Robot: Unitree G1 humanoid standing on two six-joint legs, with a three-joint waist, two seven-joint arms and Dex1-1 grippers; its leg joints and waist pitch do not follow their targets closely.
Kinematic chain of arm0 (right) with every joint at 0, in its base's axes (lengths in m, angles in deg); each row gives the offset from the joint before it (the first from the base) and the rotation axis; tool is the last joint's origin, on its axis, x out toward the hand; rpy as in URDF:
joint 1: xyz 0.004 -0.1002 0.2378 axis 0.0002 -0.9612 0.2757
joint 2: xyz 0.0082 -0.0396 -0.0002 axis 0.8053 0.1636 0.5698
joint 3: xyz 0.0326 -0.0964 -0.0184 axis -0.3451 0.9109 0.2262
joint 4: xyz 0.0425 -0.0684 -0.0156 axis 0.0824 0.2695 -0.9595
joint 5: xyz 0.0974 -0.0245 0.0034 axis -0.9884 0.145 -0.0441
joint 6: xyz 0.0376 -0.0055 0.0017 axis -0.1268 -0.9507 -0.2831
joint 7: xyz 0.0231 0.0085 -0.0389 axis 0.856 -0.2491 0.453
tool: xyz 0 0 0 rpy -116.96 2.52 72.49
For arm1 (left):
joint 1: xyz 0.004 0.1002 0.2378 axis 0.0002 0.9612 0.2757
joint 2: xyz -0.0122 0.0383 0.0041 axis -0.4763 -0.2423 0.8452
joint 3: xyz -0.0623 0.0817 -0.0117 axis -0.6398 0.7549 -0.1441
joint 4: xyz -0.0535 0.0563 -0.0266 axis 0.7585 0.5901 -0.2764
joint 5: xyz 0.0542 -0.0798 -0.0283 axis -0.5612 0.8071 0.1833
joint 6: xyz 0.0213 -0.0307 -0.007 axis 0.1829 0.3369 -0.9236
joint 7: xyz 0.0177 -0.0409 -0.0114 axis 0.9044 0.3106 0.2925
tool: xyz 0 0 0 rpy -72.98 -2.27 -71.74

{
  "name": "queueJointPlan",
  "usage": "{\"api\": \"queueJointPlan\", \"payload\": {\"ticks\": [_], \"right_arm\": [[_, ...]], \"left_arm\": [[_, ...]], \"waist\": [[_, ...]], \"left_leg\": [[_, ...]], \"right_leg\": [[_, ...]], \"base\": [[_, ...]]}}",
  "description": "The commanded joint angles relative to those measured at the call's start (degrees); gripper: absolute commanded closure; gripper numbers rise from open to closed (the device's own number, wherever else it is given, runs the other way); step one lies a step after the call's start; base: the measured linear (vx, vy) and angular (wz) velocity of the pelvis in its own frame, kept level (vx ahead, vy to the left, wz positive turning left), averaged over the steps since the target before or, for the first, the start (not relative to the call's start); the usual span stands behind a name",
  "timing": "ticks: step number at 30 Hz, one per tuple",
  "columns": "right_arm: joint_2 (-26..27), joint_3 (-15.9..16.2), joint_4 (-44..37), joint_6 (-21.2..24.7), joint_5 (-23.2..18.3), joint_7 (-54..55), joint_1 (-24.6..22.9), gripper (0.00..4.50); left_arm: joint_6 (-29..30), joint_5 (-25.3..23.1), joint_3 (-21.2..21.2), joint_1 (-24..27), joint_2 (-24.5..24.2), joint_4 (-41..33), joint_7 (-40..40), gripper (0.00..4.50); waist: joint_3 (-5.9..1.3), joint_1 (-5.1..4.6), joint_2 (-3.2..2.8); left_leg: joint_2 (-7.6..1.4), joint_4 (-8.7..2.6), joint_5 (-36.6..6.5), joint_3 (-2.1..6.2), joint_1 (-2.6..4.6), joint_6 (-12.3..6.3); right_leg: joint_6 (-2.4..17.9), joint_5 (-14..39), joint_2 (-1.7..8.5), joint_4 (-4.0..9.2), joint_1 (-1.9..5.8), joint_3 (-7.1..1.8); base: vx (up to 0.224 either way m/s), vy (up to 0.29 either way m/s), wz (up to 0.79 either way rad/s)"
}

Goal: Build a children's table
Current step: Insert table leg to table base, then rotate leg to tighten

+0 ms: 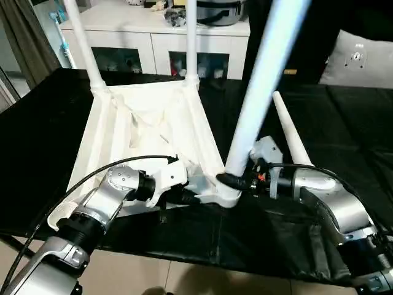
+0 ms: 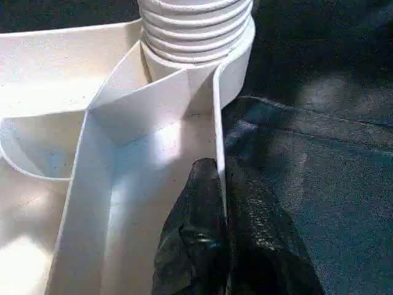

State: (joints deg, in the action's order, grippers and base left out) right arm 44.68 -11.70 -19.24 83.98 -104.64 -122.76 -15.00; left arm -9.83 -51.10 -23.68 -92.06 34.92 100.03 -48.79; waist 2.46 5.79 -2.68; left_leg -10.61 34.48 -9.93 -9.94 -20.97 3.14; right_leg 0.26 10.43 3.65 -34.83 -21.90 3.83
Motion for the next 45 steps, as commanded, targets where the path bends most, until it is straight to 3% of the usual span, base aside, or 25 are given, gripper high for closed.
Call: {"api": "queueJointPlan", "payload": {"ticks": [1, 10, 15, 17, 18, 20, 25, 27, 28, 31, 32, 36, 38, 40, 45], "right_arm": [[-1.2, 6.0, 5.9, 3.2, 4.0, -2.6, -3.5, 2.62], [1.7, 6.6, 6.9, 5.3, 2.7, -3.4, -2.2, 2.62], [3.0, 5.8, 7.3, 5.4, 3.1, -1.3, -2.2, 2.62], [3.8, 5.2, 8.1, 5.2, 3.8, 0.7, -2.1, 2.62], [4.2, 4.8, 8.6, 5.0, 4.2, 2.0, -2.0, 2.62], [5.2, 3.8, 8.8, 4.9, 4.6, 4.8, -2.1, 2.62], [8.2, 1.3, 7.0, 6.9, 5.9, 13.7, -3.5, 2.62], [9.6, -0.3, 7.9, 7.0, 6.0, 16.8, -3.1, 2.62], [10.7, -1.6, 8.8, 6.9, 6.0, 18.8, -2.6, 2.62], [12.1, -2.9, 11.1, 5.7, 6.6, 21.7, -1.2, 2.62], [12.2, -2.9, 11.6, 5.6, 6.6, 22.0, -0.8, 2.62], [12.4, -2.9, 12.2, 5.6, 6.4, 22.4, -0.5, 2.62], [12.8, -2.9, 12.3, 5.6, 6.3, 22.8, -0.2, 2.62], [13.1, -3.2, 12.2, 5.7, 6.2, 22.8, -0.2, 2.62], [13.0, -2.9, 11.9, 5.9, 6.3, 22.3, -0.5, 2.62]], "left_arm": [[-2.5, 0.7, -1.8, -2.1, -0.5, -1.0, -1.3, 4.50], [-4.9, -0.4, -2.4, -10.3, 0.5, 8.0, -3.4, 4.50], [-3.8, -0.4, -3.0, -9.1, -0.9, 6.9, -3.7, 4.50], [-1.4, 0.7, -4.1, -7.0, -1.5, 4.5, -3.2, 4.50], [-0.1, 1.4, -4.9, -5.7, -1.7, 3.2, -3.0, 4.50], [2.5, 2.1, -6.0, -3.5, -2.0, 0.0, -1.3, 4.50], [16.3, 5.1, -9.3, 6.1, -0.9, -16.8, 7.1, 4.50], [20.1, 4.5, -9.4, 8.4, 0.5, -21.9, 10.1, 4.50], [22.8, 3.7, -9.0, 9.8, 1.7, -25.5, 11.9, 4.50], [28.6, 1.0, -7.8, 11.0, 5.7, -31.2, 16.7, 4.50], [30.1, 0.3, -7.3, 11.0, 6.7, -32.3, 17.9, 4.50], [31.8, -0.6, -6.2, 10.6, 8.3, -33.5, 19.5, 4.50], [33.7, -1.6, -4.3, 9.6, 8.8, -34.3, 21.4, 4.50], [34.6, -2.4, -4.3, 9.4, 8.8, -34.3, 22.4, 4.50], [35.0, -3.1, -5.3, 9.1, 8.2, -33.8, 22.8, 4.50]], "waist": [[-2.82, -0.55, 0.42], [-1.79, -0.83, 0.75], [-1.53, -1.41, 0.86], [-1.43, -1.50, 0.94], [-1.35, -1.77, 1.44], [-1.26, -2.16, 1.36], [-1.00, -4.03, 1.52], [-0.97, -4.45, 1.58], [-0.94, -4.54, 1.88], [-0.98, -5.02, 1.76], [-0.97, -5.19, 1.61], [-1.28, -5.11, 1.73], [-1.45, -5.04, 1.33], [-1.53, -5.14, 1.36], [-1.58, -5.03, 1.40]], "left_leg": [[-2.40, -4.71, -21.8, 1.48, 1.25, 0.52], [-2.31, -5.16, -23.7, 1.58, 1.39, 0.45], [-2.60, -5.64, -25.8, 1.91, 1.40, 1.17], [-2.69, -5.72, -26.1, 1.87, 1.49, 1.40], [-2.71, -5.88, -26.3, 1.92, 1.27, 1.56], [-2.72, -5.93, -26.8, 2.04, 1.35, 1.85], [-2.75, -6.32, -29.9, 2.58, 0.97, 2.98], [-2.49, -6.18, -30.9, 2.62, 1.14, 2.79], [-2.18, -5.70, -31.4, 2.45, 1.83, 2.39], [-2.12, -5.69, -29.5, 2.46, 1.49, 1.88], [-2.01, -5.59, -30.0, 2.42, 1.70, 1.70], [-1.88, -5.90, -28.2, 2.28, 1.40, 0.65], [-2.01, -5.97, -28.5, 2.31, 1.43, 0.79], [-2.03, -6.12, -28.3, 2.31, 1.07, 0.79], [-2.04, -6.11, -27.1, 2.09, 1.00, 0.52]], "right_leg": [[6.0, 31.0, 4.76, 6.24, 0.89, -2.51], [6.2, 32.2, 4.85, 6.64, 0.64, -2.59], [6.6, 32.4, 5.06, 6.65, 0.66, -2.57], [7.2, 31.9, 5.15, 6.58, 0.44, -2.73], [7.3, 32.2, 5.16, 6.53, 0.59, -2.67], [7.3, 33.5, 5.33, 6.55, 0.41, -2.66], [6.0, 36.4, 5.10, 6.66, 0.44, -2.34], [5.0, 38.5, 5.06, 7.00, 0.28, -2.21], [4.2, 40.9, 5.03, 7.72, -0.38, -2.21], [3.9, 40.9, 4.95, 7.91, -0.18, -2.16], [3.9, 40.6, 4.77, 8.13, -0.34, -2.03], [4.1, 37.2, 4.55, 8.26, 0.07, -2.11], [4.7, 35.5, 4.49, 8.01, 0.11, -2.20], [5.2, 33.6, 4.45, 7.77, 0.37, -2.25], [6.3, 31.3, 4.45, 7.58, 0.47, -2.45]], "base": [[0.000, 0.000, 0.00], [0.000, 0.000, 0.00], [0.000, 0.000, 0.00], [0.000, 0.000, 0.00], [0.000, 0.000, 0.00], [0.000, 0.000, 0.00], [0.000, 0.000, 0.00], [0.000, 0.000, 0.00], [0.000, 0.000, 0.00], [0.000, 0.000, 0.00], [0.000, 0.000, 0.00], [0.000, 0.000, 0.00], [0.000, 0.000, 0.00], [0.000, 0.000, 0.00], [0.000, 0.000, 0.00]]}}
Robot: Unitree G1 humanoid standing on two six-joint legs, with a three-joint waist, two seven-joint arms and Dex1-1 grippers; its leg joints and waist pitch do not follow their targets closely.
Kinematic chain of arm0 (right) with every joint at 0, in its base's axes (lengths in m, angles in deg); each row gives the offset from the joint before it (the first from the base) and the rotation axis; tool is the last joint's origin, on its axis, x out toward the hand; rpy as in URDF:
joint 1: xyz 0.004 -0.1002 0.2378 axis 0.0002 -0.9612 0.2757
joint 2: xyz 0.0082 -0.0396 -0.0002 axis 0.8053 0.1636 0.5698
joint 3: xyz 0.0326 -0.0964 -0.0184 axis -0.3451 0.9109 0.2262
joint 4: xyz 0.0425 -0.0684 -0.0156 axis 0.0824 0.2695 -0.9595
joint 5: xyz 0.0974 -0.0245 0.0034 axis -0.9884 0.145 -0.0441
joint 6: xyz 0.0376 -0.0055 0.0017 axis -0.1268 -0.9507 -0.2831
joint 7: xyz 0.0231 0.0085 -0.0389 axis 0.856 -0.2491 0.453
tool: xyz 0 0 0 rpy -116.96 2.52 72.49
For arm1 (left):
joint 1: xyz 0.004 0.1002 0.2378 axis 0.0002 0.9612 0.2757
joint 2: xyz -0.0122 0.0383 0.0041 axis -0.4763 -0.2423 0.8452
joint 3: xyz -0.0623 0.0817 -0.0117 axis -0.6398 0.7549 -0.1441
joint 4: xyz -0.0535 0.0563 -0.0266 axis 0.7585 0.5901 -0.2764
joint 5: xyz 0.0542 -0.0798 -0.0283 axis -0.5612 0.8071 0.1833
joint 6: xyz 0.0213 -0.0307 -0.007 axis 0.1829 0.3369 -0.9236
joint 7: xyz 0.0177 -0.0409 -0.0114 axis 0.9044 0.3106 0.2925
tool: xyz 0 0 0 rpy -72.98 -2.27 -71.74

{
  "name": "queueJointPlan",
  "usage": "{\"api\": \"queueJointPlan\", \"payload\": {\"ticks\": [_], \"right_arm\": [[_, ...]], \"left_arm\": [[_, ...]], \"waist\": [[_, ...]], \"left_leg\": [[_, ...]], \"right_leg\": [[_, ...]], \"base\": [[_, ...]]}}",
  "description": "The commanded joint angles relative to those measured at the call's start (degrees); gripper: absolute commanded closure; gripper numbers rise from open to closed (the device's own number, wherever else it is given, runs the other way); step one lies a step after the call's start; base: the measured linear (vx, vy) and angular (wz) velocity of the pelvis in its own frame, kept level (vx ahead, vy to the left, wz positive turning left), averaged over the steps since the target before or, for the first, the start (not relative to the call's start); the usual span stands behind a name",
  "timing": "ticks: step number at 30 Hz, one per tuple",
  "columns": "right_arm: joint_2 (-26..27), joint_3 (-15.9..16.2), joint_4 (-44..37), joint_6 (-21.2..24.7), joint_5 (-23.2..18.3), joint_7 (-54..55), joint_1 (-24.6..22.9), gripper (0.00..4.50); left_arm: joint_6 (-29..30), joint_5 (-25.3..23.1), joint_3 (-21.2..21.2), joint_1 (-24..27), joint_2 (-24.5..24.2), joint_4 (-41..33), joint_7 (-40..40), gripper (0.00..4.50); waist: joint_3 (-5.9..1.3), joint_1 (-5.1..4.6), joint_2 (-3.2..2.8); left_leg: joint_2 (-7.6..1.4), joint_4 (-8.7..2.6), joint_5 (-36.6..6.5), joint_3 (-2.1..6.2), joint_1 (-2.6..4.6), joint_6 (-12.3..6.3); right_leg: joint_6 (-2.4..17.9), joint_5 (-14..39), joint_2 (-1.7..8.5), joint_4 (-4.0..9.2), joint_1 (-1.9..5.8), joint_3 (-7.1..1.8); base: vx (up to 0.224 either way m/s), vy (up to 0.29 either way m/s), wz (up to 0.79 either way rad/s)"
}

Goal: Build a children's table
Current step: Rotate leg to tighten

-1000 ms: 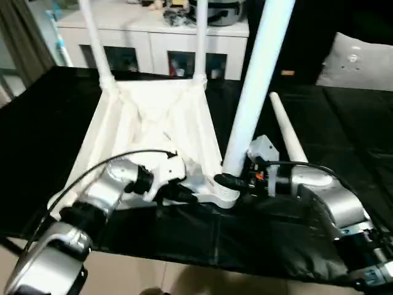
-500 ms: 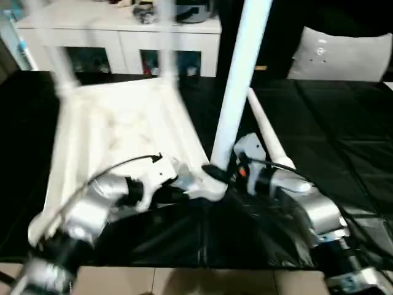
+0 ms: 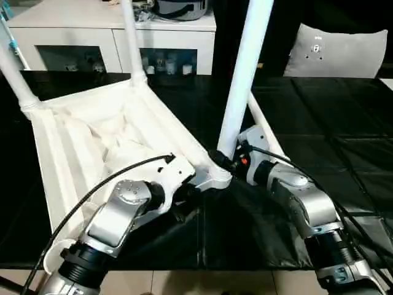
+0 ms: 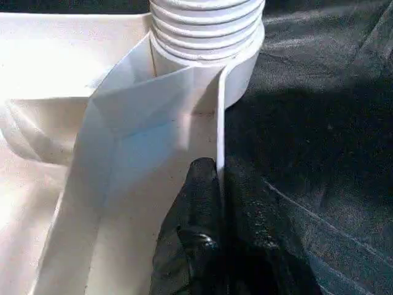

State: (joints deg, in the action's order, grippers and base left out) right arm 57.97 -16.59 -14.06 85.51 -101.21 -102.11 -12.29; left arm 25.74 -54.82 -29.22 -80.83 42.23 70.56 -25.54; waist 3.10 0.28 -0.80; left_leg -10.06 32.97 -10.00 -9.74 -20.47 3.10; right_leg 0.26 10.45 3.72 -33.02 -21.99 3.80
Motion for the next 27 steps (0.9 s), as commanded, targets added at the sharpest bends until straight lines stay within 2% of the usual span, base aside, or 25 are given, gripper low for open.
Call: {"api": "queueJointPlan", "payload": {"ticks": [1, 6, 7, 9, 10, 11, 12, 13, 15, 18, 19, 22, 23, 25, 27], "right_arm": [[-0.4, 2.4, 6.7, 4.3, 3.0, 1.3, -3.4, 2.62], [-0.1, 1.8, 7.5, 3.8, 2.6, 1.0, -3.3, 2.62], [0.2, 1.2, 7.9, 3.5, 2.1, 1.0, -3.1, 2.06], [0.3, 0.8, 8.4, 3.0, 1.8, 0.8, -2.9, 1.92], [0.1, 0.9, 8.8, 2.2, 2.0, 0.3, -2.6, 1.75], [0.1, 0.9, 8.8, 2.2, 2.0, 0.3, -2.6, 1.75], [-0.1, 1.0, 8.8, 1.9, 2.2, 0.2, -2.7, 1.63], [-0.2, 1.1, 8.8, 1.7, 2.3, 0.2, -2.7, 1.54], [-0.4, 1.2, 8.5, 1.0, 2.2, -0.5, -2.9, 1.29], [-0.9, 0.6, 7.3, -0.4, 1.3, -2.2, -3.6, 1.00], [-1.2, 0.4, 6.8, -1.1, 1.2, -2.6, -4.1, 1.00], [-2.1, -0.2, 5.5, -2.6, 0.4, -4.2, -5.2, 0.63], [-2.7, -0.4, 4.9, -3.7, 0.3, -4.9, -5.8, 0.55], [-5.0, -1.3, 3.2, -7.3, -0.1, -7.5, -7.8, 0.40], [-6.1, -1.7, 2.6, -8.6, -0.5, -9.1, -8.5, 0.19]], "left_arm": [[-0.5, 0.9, 0.0, -2.0, 0.3, -4.3, -0.7, 4.50], [-1.1, 1.5, -0.3, -2.3, -0.9, -3.8, -0.9, 4.50], [-1.6, 1.4, -0.3, -2.5, -1.3, -3.5, -1.1, 4.50], [-2.2, 1.3, -0.5, -2.7, -1.5, -2.9, -1.2, 4.50], [-2.8, 1.1, -0.7, -3.0, -1.6, -2.2, -1.1, 4.50], [-2.8, 1.1, -0.7, -3.0, -1.6, -2.2, -1.1, 4.50], [-2.9, 1.1, -0.8, -3.1, -1.7, -2.0, -1.2, 4.50], [-3.0, 1.2, -0.8, -3.2, -1.7, -1.9, -1.2, 4.50], [-3.4, 1.4, -1.0, -3.5, -1.7, -1.5, -1.3, 4.50], [-4.6, 1.6, -1.0, -4.0, -2.1, -0.2, -1.5, 4.50], [-5.1, 1.7, -1.1, -4.2, -2.3, 0.3, -1.8, 4.50], [-6.6, 1.7, -1.0, -4.7, -2.8, 1.7, -2.5, 4.50], [-7.5, 1.7, -0.9, -4.9, -3.1, 2.6, -3.0, 4.50], [-10.4, 2.2, -0.8, -5.7, -3.9, 5.2, -5.1, 4.50], [-11.3, 2.4, -0.6, -6.0, -4.4, 6.2, -6.1, 4.50]], "waist": [[-2.16, 0.47, -0.45], [-2.10, 0.36, -0.53], [-2.12, 0.36, -0.67], [-2.16, 0.25, -0.69], [-2.33, 0.55, -0.77], [-2.54, 0.48, -0.55], [-2.66, 0.65, -0.73], [-2.80, 0.79, -0.88], [-2.91, 0.92, -0.93], [-3.24, 1.70, -1.17], [-3.41, 1.96, -0.97], [-3.39, 2.46, -1.08], [-3.42, 2.59, -1.39], [-3.40, 2.90, -1.24], [-3.51, 3.26, -1.35]], "left_leg": [[-2.59, -4.61, -27.2, 1.89, 0.58, 0.55], [-2.58, -4.65, -28.2, 2.00, 0.63, 0.83], [-2.58, -4.65, -28.5, 2.06, 0.69, 0.91], [-2.57, -4.64, -28.8, 2.12, 0.65, 0.99], [-2.57, -4.46, -28.3, 1.86, 0.86, 0.83], [-2.64, -4.48, -27.3, 1.93, 0.61, 0.87], [-2.74, -4.61, -26.3, 1.98, 0.43, 0.79], [-2.90, -4.61, -24.1, 1.73, 0.25, 0.62], [-2.88, -4.57, -22.8, 1.55, 0.10, 0.42], [-2.88, -4.30, -18.9, 1.28, -0.17, -0.27], [-2.82, -4.19, -17.5, 1.18, -0.31, -0.54], [-2.80, -3.90, -14.8, 0.91, -0.38, -1.60], [-2.80, -3.89, -14.7, 0.97, -0.38, -1.58], [-2.68, -3.75, -14.6, 0.85, -0.32, -1.85], [-2.73, -3.63, -13.7, 0.80, -0.34, -2.08]], "right_leg": [[6.3, 31.7, 4.35, 5.80, 0.49, -2.42], [5.9, 32.8, 4.36, 5.91, 0.42, -2.36], [5.8, 33.1, 4.40, 5.92, 0.40, -2.34], [5.8, 33.3, 4.43, 5.95, 0.42, -2.30], [6.6, 31.7, 4.42, 6.04, 0.15, -2.50], [6.9, 30.1, 4.40, 5.65, 0.52, -2.53], [7.4, 28.5, 4.40, 5.39, 0.80, -2.56], [8.9, 23.8, 4.27, 4.95, 0.91, -2.72], [9.8, 21.3, 4.21, 4.72, 1.08, -2.75], [11.0, 16.6, 4.21, 4.25, 1.56, -2.82], [11.4, 14.5, 4.18, 3.94, 1.81, -2.80], [11.8, 13.2, 4.20, 3.86, 1.98, -2.79], [11.7, 13.3, 4.23, 3.84, 2.01, -2.78], [11.2, 14.5, 4.18, 4.07, 2.02, -2.74], [11.1, 13.9, 4.18, 3.97, 2.10, -2.76]], "base": [[0.000, 0.000, 0.00], [0.000, 0.000, 0.00], [0.000, 0.000, 0.00], [0.000, 0.000, 0.00], [0.000, 0.000, 0.00], [0.000, 0.000, 0.00], [0.000, 0.000, 0.00], [0.000, 0.000, 0.00], [0.000, 0.000, 0.00], [0.000, 0.000, 0.00], [0.000, 0.000, 0.00], [0.000, 0.000, 0.00], [0.000, 0.000, 0.00], [0.000, 0.000, 0.00], [0.000, 0.000, 0.00]]}}
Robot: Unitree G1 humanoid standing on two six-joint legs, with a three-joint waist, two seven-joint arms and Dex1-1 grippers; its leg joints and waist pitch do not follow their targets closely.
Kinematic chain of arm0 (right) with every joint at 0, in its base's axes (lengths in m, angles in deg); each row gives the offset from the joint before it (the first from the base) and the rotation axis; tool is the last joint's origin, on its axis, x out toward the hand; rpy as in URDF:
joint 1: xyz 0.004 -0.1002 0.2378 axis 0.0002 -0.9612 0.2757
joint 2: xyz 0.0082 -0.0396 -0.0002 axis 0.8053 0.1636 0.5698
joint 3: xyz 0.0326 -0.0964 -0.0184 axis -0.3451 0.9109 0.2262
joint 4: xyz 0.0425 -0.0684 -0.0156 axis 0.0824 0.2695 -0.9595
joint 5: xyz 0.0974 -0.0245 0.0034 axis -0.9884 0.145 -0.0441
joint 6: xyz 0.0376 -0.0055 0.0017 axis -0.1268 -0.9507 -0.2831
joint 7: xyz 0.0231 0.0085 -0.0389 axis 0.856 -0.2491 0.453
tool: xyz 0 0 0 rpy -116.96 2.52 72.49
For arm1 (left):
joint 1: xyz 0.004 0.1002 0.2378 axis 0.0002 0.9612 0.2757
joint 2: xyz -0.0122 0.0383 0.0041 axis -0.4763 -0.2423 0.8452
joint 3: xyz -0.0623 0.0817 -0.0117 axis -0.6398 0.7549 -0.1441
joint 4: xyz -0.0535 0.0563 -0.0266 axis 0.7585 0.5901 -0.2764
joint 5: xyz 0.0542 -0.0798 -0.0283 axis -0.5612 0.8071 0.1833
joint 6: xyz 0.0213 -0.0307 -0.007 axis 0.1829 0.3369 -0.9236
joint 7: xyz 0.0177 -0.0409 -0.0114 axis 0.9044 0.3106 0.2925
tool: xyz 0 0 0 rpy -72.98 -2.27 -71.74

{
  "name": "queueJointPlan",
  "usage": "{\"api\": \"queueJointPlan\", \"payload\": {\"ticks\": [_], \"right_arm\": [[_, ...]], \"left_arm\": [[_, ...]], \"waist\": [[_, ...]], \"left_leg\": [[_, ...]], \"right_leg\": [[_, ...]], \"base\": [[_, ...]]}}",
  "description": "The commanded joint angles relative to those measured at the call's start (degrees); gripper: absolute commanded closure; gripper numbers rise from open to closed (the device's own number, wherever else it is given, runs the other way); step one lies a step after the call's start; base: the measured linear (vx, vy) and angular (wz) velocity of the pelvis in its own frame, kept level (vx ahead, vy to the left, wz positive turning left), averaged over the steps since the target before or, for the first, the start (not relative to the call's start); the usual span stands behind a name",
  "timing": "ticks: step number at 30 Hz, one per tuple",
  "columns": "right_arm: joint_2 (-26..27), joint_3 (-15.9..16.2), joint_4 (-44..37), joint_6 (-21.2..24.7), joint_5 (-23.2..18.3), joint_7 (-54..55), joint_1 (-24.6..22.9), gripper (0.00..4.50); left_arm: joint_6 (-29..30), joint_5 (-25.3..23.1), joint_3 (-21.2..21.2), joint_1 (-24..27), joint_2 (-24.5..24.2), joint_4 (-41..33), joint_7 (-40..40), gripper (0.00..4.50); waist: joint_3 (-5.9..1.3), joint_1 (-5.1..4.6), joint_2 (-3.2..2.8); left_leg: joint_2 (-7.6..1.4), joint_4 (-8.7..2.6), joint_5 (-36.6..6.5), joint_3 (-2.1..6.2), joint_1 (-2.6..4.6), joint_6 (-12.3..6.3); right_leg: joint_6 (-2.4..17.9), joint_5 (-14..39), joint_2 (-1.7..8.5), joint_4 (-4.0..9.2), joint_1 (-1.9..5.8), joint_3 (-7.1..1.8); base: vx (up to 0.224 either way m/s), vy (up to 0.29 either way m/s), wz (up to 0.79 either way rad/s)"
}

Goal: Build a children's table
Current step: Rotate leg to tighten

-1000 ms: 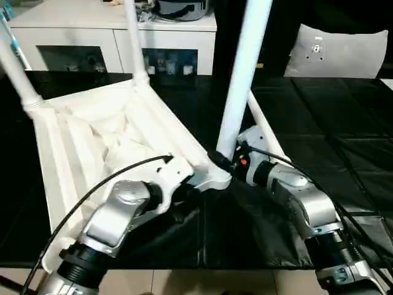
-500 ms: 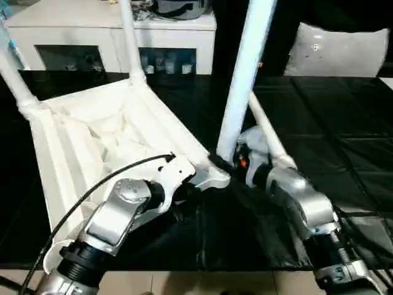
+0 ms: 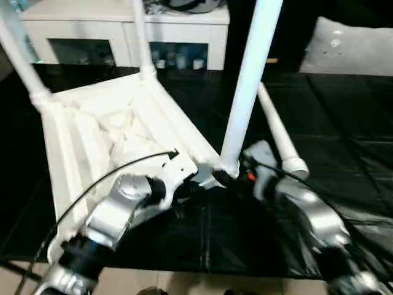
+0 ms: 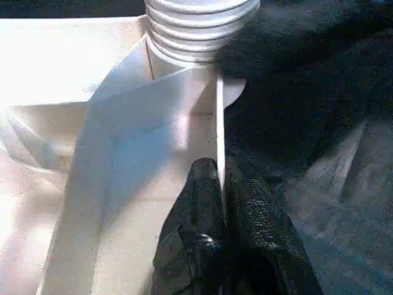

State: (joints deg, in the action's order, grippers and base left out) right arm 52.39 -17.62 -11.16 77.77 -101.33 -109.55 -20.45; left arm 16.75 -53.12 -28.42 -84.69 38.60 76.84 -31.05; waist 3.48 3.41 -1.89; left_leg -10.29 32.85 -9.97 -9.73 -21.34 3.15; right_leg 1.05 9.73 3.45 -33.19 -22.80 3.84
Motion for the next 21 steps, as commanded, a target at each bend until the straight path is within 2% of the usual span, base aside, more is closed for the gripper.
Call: {"api": "queueJointPlan", "payload": {"ticks": [1, 4, 9, 12, 14, 17, 19, 20, 21], "right_arm": [[-1.7, -1.3, -1.0, -1.8, -1.0, -3.4, -1.1, 0.11], [-3.6, -2.6, -1.5, -3.5, -1.8, -5.5, -1.7, 0.04], [-6.6, -4.3, -3.2, -4.3, -4.3, -10.4, -1.5, 0.04], [-9.6, -2.7, -4.9, -4.2, -4.7, -16.4, -0.6, 0.04], [-10.7, -1.4, -5.0, -4.5, -4.2, -19.1, 0.3, 0.04], [-11.2, -0.3, -4.8, -4.8, -4.0, -21.1, 1.2, 0.04], [-11.4, 1.4, -4.6, -5.1, -3.4, -23.2, 2.2, 0.04], [-11.4, 2.1, -4.4, -5.4, -3.1, -24.0, 2.5, 0.04], [-11.2, 2.7, -4.0, -5.7, -2.6, -24.4, 2.9, 0.04]], "left_arm": [[-3.6, 0.5, -0.9, -2.6, -1.5, 0.9, -1.7, 4.50], [-5.6, 0.5, -0.4, -3.0, -2.6, 2.2, -3.9, 4.50], [-10.1, 0.6, 1.4, -3.7, -4.4, 4.7, -9.2, 4.50], [-15.3, 0.8, 3.6, -3.9, -5.9, 6.2, -14.5, 4.50], [-15.9, 0.6, 4.7, -4.0, -6.5, 6.4, -16.3, 4.50], [-17.6, 0.1, 5.6, -4.3, -7.0, 6.9, -18.0, 4.50], [-20.0, 0.0, 6.4, -4.6, -7.4, 7.4, -20.2, 4.50], [-20.7, -0.1, 6.7, -4.7, -7.4, 7.5, -20.9, 4.50], [-21.3, -0.2, 7.1, -4.8, -7.4, 7.6, -21.5, 4.50]], "waist": [[-4.06, 0.27, -0.35], [-4.10, 0.24, -0.50], [-4.10, 0.51, -0.52], [-4.20, 1.02, -0.64], [-4.35, 1.80, -0.79], [-4.25, 2.37, -0.83], [-4.30, 2.80, -0.66], [-4.25, 2.88, -0.33], [-4.25, 3.01, -0.47]], "left_leg": [[-2.53, -3.42, -12.6, 0.83, 0.43, -2.27], [-2.56, -3.28, -11.4, 0.84, 0.36, -3.21], [-2.53, -3.08, -11.3, 0.73, 0.51, -4.13], [-2.72, -3.02, -10.6, 0.75, 0.61, -4.66], [-2.94, -2.83, -10.2, 0.59, 0.96, -4.75], [-2.97, -2.85, -10.9, 0.59, 0.89, -4.35], [-3.00, -2.87, -11.5, 0.62, 0.93, -3.87], [-3.02, -2.89, -11.6, 0.59, 0.89, -3.60], [-3.03, -2.89, -11.8, 0.65, 0.91, -3.48]], "right_leg": [[10.8, 12.8, 4.38, 3.84, 3.07, -2.75], [12.0, 10.2, 4.37, 3.55, 3.19, -2.57], [12.2, 10.5, 4.37, 3.59, 3.20, -2.59], [12.5, 9.9, 4.35, 3.31, 3.22, -2.54], [13.2, 9.2, 4.43, 3.19, 2.91, -2.59], [13.2, 10.2, 4.41, 3.09, 2.88, -2.56], [12.7, 11.8, 4.55, 3.09, 2.91, -2.59], [12.5, 12.3, 4.57, 3.12, 2.86, -2.65], [12.5, 12.7, 4.61, 3.04, 2.82, -2.65]], "base": [[0.000, 0.000, 0.00], [0.000, 0.000, 0.00], [0.000, 0.000, 0.00], [0.000, 0.000, 0.00], [0.000, 0.000, 0.00], [0.000, 0.000, 0.00], [0.000, 0.000, 0.00], [0.000, 0.000, 0.00], [0.000, 0.000, 0.00]]}}
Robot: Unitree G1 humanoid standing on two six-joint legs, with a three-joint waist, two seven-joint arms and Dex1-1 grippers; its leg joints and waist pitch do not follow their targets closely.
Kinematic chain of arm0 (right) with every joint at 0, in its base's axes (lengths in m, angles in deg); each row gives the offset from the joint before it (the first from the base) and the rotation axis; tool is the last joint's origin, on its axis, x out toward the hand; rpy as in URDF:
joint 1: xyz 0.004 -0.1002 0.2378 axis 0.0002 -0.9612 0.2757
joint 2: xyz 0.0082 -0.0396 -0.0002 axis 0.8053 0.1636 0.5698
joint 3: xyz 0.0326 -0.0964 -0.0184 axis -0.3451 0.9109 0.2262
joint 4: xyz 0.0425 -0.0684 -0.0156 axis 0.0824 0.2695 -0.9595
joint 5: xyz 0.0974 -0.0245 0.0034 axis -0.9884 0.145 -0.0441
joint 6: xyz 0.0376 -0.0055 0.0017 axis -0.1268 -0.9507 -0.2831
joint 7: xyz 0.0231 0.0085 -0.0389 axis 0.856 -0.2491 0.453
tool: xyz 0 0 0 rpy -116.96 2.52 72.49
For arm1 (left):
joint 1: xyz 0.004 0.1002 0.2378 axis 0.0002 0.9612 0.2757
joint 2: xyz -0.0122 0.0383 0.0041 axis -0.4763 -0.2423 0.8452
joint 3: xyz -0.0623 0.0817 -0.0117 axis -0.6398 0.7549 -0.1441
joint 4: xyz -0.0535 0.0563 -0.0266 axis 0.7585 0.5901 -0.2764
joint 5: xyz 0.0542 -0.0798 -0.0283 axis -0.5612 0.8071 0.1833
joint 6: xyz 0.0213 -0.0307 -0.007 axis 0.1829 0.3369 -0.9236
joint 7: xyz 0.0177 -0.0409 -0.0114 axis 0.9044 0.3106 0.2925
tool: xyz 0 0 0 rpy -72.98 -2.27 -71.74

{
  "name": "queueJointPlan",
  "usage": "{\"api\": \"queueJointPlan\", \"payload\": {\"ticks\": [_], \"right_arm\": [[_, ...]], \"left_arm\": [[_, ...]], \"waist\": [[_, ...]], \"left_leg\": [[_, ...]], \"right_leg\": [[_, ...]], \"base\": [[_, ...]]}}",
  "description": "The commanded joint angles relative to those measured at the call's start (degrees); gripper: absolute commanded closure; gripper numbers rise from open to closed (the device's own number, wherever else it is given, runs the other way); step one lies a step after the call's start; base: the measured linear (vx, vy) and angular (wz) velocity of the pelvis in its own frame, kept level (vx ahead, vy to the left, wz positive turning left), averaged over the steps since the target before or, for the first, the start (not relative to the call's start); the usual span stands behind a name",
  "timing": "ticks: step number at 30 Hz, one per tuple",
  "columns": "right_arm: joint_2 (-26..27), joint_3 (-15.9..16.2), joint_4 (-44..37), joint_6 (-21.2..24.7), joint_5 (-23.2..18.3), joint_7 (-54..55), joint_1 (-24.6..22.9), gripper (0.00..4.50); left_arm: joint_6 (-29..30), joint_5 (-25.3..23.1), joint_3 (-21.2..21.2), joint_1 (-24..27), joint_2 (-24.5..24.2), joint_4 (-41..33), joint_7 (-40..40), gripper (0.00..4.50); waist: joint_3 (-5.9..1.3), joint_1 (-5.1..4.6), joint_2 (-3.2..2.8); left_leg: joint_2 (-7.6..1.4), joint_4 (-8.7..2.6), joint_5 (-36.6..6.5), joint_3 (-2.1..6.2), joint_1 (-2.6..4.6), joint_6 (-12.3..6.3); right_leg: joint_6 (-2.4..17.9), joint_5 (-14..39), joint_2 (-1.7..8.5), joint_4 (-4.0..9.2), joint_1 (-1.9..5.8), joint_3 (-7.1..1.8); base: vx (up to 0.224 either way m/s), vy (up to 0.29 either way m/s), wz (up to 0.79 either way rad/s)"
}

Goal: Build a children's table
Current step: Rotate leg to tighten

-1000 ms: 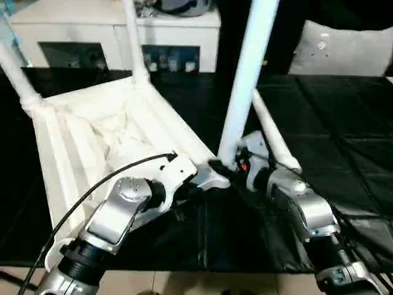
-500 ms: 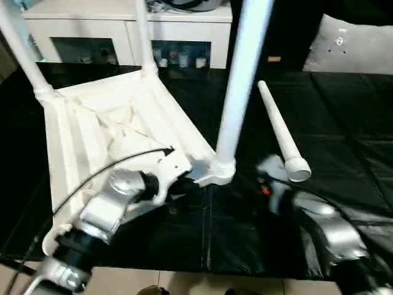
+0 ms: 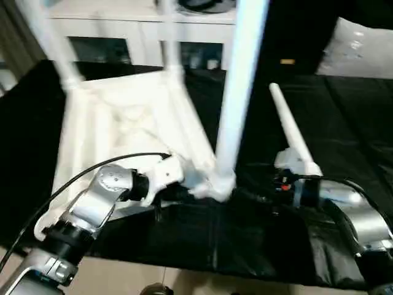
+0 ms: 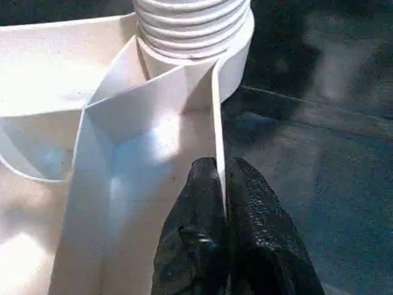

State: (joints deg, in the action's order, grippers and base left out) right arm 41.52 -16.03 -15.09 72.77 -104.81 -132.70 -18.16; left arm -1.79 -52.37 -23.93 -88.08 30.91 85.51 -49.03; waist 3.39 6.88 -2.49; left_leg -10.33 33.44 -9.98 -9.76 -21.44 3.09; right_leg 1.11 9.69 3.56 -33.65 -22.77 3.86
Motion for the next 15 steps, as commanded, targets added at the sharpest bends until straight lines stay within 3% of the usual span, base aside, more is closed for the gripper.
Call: {"api": "queueJointPlan", "payload": {"ticks": [1, 3, 7, 15], "right_arm": [[0.0, 1.4, 0.3, -0.9, 1.2, -1.5, 0.9, 0.04], [0.3, 1.8, 0.9, -0.8, 1.4, -2.0, 1.4, 0.04], [0.3, 3.1, 2.6, -0.4, 1.9, -3.3, 2.5, 0.04], [0.4, 3.4, 3.3, 1.1, 1.4, -5.4, 3.0, 0.81]], "left_arm": [[-3.1, -1.2, 2.8, -1.5, 0.2, -1.0, -3.8, 4.50], [-3.6, -1.5, 3.1, -1.7, 0.2, -0.8, -4.2, 4.50], [-4.8, -1.9, 3.7, -2.2, 0.2, -0.1, -4.6, 4.50], [-6.3, -2.1, 3.5, -2.9, 0.4, 1.5, -4.9, 4.50]], "waist": [[-4.02, -0.39, 0.07], [-3.98, -0.39, 0.35], [-3.90, -0.49, 0.36], [-4.18, -0.60, 0.28]], "left_leg": [[-3.01, -3.49, -12.5, 0.65, 1.04, -3.19], [-2.97, -3.57, -13.4, 0.70, 0.98, -2.67], [-2.86, -3.58, -14.7, 0.84, 0.93, -2.07], [-2.83, -3.32, -12.8, 0.79, 0.75, -2.75]], "right_leg": [[12.1, 14.0, 4.50, 3.66, 2.62, -2.73], [11.6, 15.8, 4.55, 3.77, 2.65, -2.75], [10.2, 19.8, 4.72, 3.99, 2.63, -2.76], [11.0, 16.3, 4.57, 3.63, 2.67, -2.69]], "base": [[0.000, 0.000, 0.00], [0.000, 0.000, 0.00], [0.000, 0.000, 0.00], [0.000, 0.000, 0.00]]}}
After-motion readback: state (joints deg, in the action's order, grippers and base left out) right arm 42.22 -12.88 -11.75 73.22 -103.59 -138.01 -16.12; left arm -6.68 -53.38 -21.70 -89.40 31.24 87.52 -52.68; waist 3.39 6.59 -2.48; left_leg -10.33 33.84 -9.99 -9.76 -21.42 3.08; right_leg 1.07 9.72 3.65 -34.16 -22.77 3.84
